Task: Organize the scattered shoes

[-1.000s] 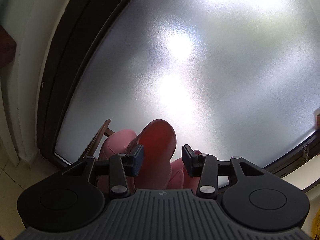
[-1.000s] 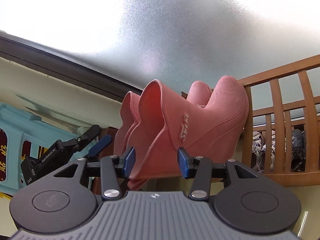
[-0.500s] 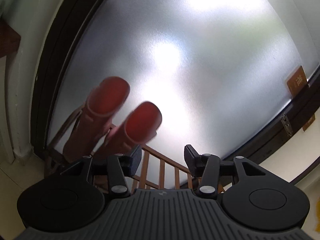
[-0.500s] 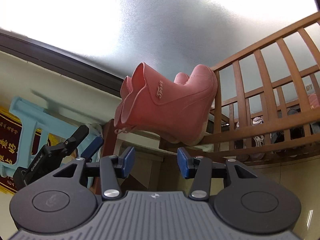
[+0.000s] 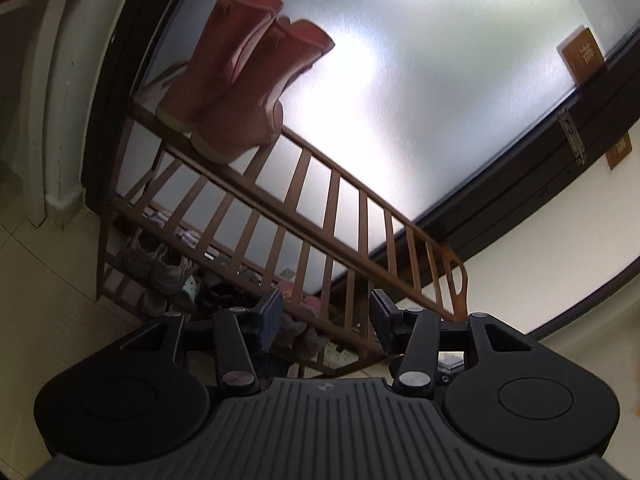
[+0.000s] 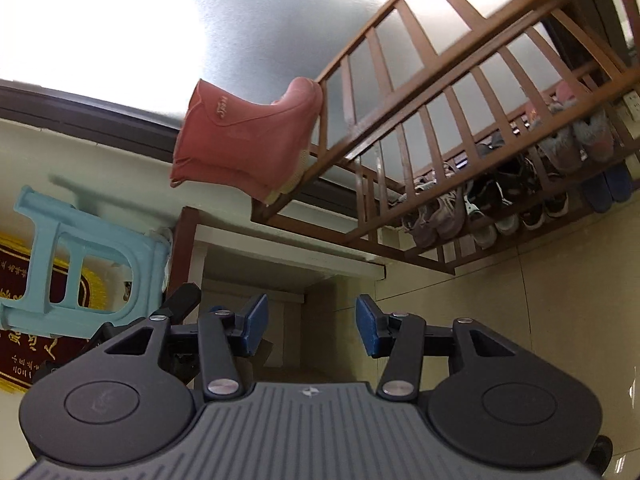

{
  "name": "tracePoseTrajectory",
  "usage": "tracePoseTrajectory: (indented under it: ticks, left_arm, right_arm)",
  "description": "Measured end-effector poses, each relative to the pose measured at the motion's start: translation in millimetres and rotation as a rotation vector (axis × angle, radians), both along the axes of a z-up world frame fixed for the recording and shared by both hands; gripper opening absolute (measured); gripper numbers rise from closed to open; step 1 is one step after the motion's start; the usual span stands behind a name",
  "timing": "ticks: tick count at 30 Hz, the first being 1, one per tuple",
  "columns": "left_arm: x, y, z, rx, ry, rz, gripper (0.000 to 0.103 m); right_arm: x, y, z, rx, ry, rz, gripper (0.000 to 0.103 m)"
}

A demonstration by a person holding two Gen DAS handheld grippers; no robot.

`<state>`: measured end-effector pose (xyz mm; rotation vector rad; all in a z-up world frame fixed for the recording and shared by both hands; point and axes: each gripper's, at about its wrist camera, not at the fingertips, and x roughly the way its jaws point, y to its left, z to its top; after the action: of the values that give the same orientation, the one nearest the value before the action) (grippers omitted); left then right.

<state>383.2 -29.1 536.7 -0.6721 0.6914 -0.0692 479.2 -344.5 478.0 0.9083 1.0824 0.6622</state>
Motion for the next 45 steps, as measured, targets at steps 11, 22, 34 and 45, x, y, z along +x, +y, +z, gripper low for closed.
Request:
tracePoseTrajectory:
  ticks: [11, 22, 34, 45]
  left_arm:
    - [-73, 35, -140, 0.072, -0.011, -0.086, 0.051]
    - [-55, 30, -310, 0.148, -0.190, -0.068, 0.051]
    - [-31, 0, -354, 0.166, -0.346, -0.047, 0.058]
    - [-65, -36, -317, 0.332, -0.350, 0.018, 0.063]
  right_arm:
    - [-110, 25, -124, -0.004, 0.024, -0.119, 0.055]
    - [-114, 33, -264, -0.164, -0.208, -0.169, 0.055]
    - [-119, 29, -319, -0.295, -0.536, -0.359, 0.062]
    - [-164, 44, -264, -0.593, -0.648, -0.408, 0.069]
